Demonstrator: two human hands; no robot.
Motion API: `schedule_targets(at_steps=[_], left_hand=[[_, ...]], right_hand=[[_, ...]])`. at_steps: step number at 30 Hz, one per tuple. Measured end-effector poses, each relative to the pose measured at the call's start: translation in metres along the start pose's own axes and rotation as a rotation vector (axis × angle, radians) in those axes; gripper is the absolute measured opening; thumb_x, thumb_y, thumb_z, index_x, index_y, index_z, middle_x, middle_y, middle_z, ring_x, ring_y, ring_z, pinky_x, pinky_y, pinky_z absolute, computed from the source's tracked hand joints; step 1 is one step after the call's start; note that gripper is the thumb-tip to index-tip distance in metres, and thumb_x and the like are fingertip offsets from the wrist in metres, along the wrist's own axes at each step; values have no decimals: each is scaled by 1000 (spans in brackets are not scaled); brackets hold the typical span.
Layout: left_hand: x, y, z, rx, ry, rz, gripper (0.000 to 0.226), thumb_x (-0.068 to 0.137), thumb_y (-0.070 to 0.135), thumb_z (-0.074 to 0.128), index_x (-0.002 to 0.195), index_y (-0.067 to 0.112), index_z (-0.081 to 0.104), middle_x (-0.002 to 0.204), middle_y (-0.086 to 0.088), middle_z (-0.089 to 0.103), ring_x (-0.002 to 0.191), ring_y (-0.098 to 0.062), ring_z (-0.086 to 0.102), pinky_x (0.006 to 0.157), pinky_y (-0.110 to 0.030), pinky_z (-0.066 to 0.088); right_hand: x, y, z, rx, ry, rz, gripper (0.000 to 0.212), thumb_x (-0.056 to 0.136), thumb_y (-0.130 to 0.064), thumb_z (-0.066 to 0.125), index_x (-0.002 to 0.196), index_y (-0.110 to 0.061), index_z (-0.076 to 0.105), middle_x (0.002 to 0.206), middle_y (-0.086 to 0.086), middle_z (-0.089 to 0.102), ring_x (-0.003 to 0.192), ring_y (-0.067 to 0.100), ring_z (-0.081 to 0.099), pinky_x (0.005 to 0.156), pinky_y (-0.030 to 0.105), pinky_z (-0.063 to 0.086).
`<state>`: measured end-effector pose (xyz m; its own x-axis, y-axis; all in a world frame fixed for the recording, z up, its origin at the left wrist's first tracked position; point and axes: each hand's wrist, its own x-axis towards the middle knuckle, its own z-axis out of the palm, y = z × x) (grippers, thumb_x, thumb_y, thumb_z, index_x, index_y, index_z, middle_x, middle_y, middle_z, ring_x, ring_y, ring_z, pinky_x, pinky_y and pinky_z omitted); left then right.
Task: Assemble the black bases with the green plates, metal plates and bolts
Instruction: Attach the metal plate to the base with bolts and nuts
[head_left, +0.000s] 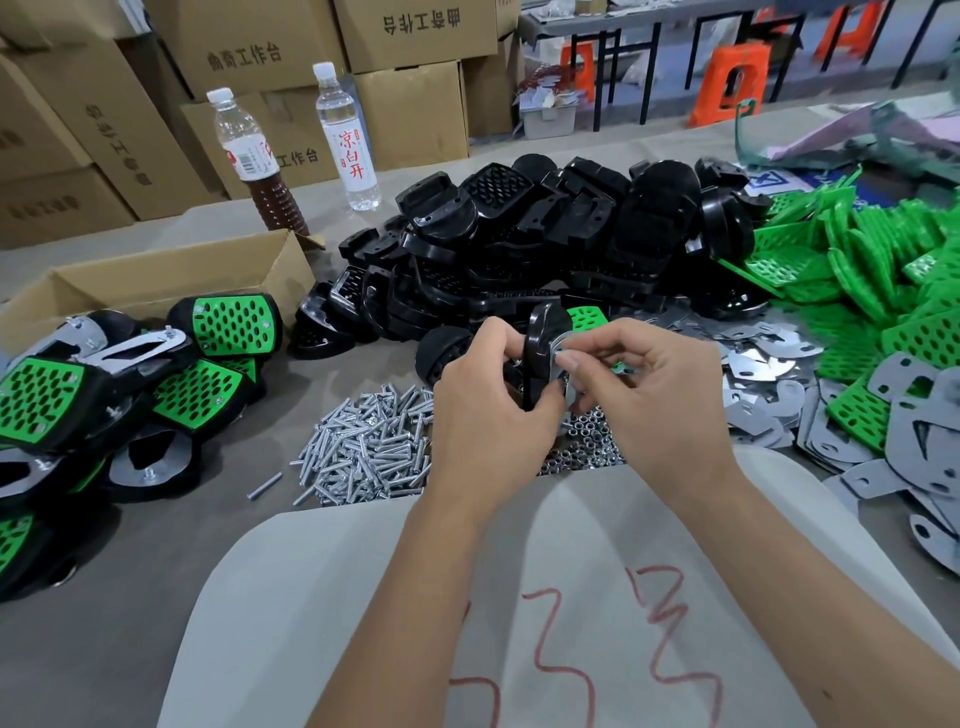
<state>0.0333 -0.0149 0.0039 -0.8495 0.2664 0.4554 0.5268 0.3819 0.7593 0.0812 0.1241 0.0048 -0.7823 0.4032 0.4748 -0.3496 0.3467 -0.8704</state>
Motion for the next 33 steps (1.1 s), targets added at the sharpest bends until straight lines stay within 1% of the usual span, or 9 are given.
schedule_targets(at_steps=[5, 11, 13, 15, 19, 23, 26, 29, 33], left_hand=[[-1, 1, 4, 52, 28, -40, 23, 85, 36, 75, 89, 30, 52, 59, 12, 60, 48, -8, 51, 51, -29, 35], [0, 3, 1, -79, 25, -73, 24, 84, 38, 75, 90, 24, 56, 78, 8, 67, 50, -15, 52, 51, -35, 39], [0, 4, 0, -140, 6, -87, 22, 85, 33, 77, 92, 21, 59, 82, 8, 69, 60, -18, 60, 59, -44, 49], [0, 6, 0, -194, -5, -107, 19, 86, 26, 78, 92, 19, 62, 85, 7, 72, 74, -17, 67, 74, -41, 55], [-1, 5, 2, -378, -62, -180, 18, 86, 16, 77, 95, 11, 63, 88, -3, 75, 82, -26, 73, 75, -48, 61], [0, 0, 4, -497, -124, -242, 25, 79, 16, 76, 96, 1, 64, 95, -19, 73, 87, -29, 69, 80, -58, 55], [-1, -3, 4, -509, -148, -270, 23, 78, 17, 76, 92, 4, 62, 87, -15, 71, 80, -23, 63, 73, -47, 52], [-1, -4, 6, -514, -167, -253, 29, 79, 19, 77, 92, 1, 59, 90, -24, 66, 80, -23, 58, 73, -42, 46], [-2, -4, 8, -526, -197, -247, 32, 79, 19, 78, 90, 0, 55, 83, -10, 62, 78, -20, 54, 70, -41, 44]], right_hand=[[1, 3, 1, -166, 18, -132, 10, 93, -11, 77, 84, -13, 74, 78, -11, 71, 64, 11, 65, 61, 27, 53], [4, 6, 0, -114, -68, -151, 10, 91, 1, 74, 91, -8, 76, 83, -7, 71, 71, 17, 67, 62, 44, 58], [5, 6, -2, -117, -46, -186, 10, 90, 0, 77, 92, -9, 79, 86, -11, 71, 76, 17, 68, 62, 43, 58], [7, 4, -5, -128, -27, -222, 7, 90, -4, 79, 93, -11, 80, 89, -12, 71, 78, 18, 68, 63, 40, 57], [6, 0, -7, -171, -8, -270, 6, 89, -5, 80, 90, -10, 80, 87, -8, 72, 76, 14, 66, 65, 31, 54], [9, -1, -13, -232, -72, -305, 11, 85, 2, 81, 87, -8, 80, 87, 0, 72, 81, 13, 67, 75, 26, 53], [10, 0, -16, -258, -113, -264, 14, 85, 1, 81, 90, -12, 82, 90, -1, 71, 82, 13, 66, 75, 23, 51], [10, 1, -15, -273, -76, -219, 8, 82, -11, 88, 83, -17, 82, 83, -1, 65, 67, 10, 54, 65, 17, 39], [11, 3, -16, -298, -23, -222, 20, 78, -25, 92, 69, -19, 75, 77, -3, 59, 63, 8, 45, 59, 14, 31]])
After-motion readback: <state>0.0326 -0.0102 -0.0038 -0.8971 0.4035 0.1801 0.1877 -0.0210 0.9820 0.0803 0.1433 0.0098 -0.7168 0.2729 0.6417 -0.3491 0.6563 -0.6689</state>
